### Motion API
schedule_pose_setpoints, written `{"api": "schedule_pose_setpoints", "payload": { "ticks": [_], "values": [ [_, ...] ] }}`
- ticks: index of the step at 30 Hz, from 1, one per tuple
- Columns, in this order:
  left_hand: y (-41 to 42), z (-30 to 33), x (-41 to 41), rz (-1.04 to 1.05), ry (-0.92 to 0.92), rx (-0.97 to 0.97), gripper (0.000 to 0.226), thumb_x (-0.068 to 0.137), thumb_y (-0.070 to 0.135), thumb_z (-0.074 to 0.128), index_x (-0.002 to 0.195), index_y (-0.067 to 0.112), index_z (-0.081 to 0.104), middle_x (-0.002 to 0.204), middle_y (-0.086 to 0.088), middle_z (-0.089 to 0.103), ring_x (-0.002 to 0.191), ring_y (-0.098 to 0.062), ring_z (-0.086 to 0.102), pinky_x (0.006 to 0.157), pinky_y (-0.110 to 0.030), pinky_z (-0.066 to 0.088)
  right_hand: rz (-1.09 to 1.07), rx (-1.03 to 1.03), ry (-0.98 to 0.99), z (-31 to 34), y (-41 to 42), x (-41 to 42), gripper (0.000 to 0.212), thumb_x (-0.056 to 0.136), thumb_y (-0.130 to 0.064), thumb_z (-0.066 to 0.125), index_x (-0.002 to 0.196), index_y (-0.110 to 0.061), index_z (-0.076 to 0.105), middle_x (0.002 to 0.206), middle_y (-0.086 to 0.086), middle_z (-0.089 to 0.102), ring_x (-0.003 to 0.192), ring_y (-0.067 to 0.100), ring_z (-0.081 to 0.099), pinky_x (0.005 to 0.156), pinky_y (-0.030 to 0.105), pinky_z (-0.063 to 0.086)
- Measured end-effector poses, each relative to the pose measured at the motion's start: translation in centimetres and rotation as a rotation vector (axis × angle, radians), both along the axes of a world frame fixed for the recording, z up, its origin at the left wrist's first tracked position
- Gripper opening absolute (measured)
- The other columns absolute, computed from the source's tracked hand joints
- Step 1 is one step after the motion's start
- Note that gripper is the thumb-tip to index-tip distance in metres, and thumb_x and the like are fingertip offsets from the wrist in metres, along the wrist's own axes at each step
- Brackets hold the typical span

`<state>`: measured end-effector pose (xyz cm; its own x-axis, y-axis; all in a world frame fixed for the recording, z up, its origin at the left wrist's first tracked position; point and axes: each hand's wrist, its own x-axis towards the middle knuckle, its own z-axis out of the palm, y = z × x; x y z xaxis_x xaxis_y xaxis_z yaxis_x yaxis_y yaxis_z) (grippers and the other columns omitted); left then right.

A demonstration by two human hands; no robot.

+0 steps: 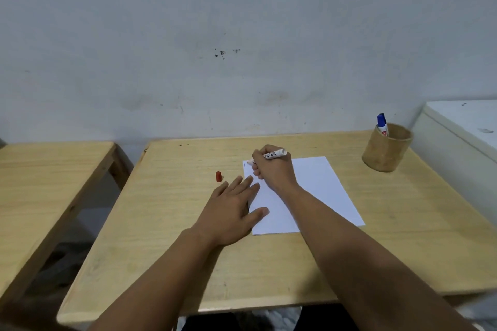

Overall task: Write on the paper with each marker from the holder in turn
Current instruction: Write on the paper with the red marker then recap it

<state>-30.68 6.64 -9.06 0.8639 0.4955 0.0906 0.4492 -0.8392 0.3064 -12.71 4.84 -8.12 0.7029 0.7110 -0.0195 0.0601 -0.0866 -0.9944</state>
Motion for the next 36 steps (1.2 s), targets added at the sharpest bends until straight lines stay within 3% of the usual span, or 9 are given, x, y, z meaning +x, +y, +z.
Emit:
{"api": "schedule_pose_setpoints", "payload": {
  "ticks": [5,11,20,23,25,29,31,33,36],
  "values": [
    [0.6,-0.1,-1.0,0.005,-0.002,0.052,0.079,0.095,0.071,0.036,0.16,0.026,0.03,0.169,0.0,0.021,0.158,-0.02,0.011,0.126,-0.041,0.017,0.02,-0.023,-0.059,-0.3,0.1,0.1,0.026,0.089,-0.026,0.068,0.075,-0.005,0.069,0.073,0.008,0.08,0.059,0.019,0.071,0.061,0.034,0.057],
    [0.3,-0.4,-1.1,0.067,-0.024,0.07,0.079,0.092,0.076,0.033,0.158,0.032,0.032,0.169,0.004,0.023,0.158,-0.015,0.01,0.128,-0.045,0.006,0.017,-0.038,-0.13,-0.7,0.3,0.1,0.026,0.088,-0.03,0.068,0.072,-0.01,0.072,0.071,0.008,0.079,0.059,0.017,0.072,0.064,0.035,0.059],
    [0.3,-0.5,-1.2,0.072,-0.041,0.066,0.079,0.09,0.076,0.035,0.157,0.033,0.035,0.168,0.004,0.026,0.158,-0.015,0.012,0.127,-0.045,0.008,0.046,-0.063,-0.091,-0.9,0.5,0.2,0.027,0.079,-0.031,0.067,0.07,-0.006,0.064,0.073,0.009,0.079,0.062,0.019,0.071,0.069,0.042,0.057],
    [0.4,-0.4,-1.2,0.069,-0.04,0.066,0.08,0.09,0.076,0.035,0.157,0.032,0.035,0.168,0.004,0.026,0.158,-0.015,0.012,0.127,-0.045,0.008,0.033,0.035,-0.047,-0.3,0.2,0.0,0.025,0.091,-0.026,0.071,0.079,-0.006,0.068,0.075,0.014,0.078,0.058,0.018,0.069,0.062,0.035,0.056],
    [0.3,-0.4,-1.2,0.071,-0.045,0.067,0.08,0.09,0.077,0.035,0.157,0.033,0.035,0.168,0.005,0.026,0.157,-0.015,0.013,0.127,-0.045,0.008,0.003,0.096,-0.037,0.7,-0.1,-0.2,0.025,0.095,-0.034,0.075,0.084,-0.012,0.067,0.078,0.015,0.076,0.055,0.017,0.064,0.054,0.03,0.051],
    [0.4,-0.4,-1.2,0.07,-0.045,0.09,0.081,0.088,0.079,0.034,0.156,0.033,0.036,0.166,0.005,0.031,0.156,-0.016,0.019,0.126,-0.047,0.014,-0.056,0.181,-0.024,3.6,-0.9,0.0,0.029,0.09,-0.04,0.082,0.081,-0.018,0.065,0.07,0.003,0.07,0.055,0.013,0.057,0.05,0.025,0.046],
    [0.3,-0.1,-1.2,0.068,-0.085,0.104,0.08,0.087,0.079,0.039,0.152,0.033,0.043,0.159,0.005,0.043,0.149,-0.018,0.031,0.121,-0.046,0.026,-0.035,0.185,0.036,5.4,-1.6,0.3,0.031,0.09,-0.048,0.08,0.089,-0.018,0.076,0.077,0.002,0.075,0.06,0.016,0.061,0.054,0.027,0.048],
    [0.3,0.5,-1.2,0.106,-0.173,0.09,0.076,0.085,0.079,0.047,0.145,0.034,0.052,0.145,0.008,0.053,0.136,-0.016,0.041,0.111,-0.043,0.035,-0.014,0.184,0.135,6.8,-2.4,0.8,0.041,0.1,-0.053,0.066,0.1,-0.016,0.082,0.081,0.004,0.077,0.055,0.015,0.057,0.051,0.023,0.045],
    [0.8,1.2,-0.7,0.288,-0.375,0.149,0.055,0.086,0.065,0.062,0.13,0.032,0.064,0.123,0.009,0.059,0.115,-0.018,0.05,0.094,-0.041,0.042,-0.067,0.2,0.195,7.5,-3.5,1.9,0.038,0.105,-0.04,0.059,0.101,-0.009,0.08,0.069,0.004,0.07,0.045,0.013,0.045,0.048,0.022,0.037]
  ]
}}
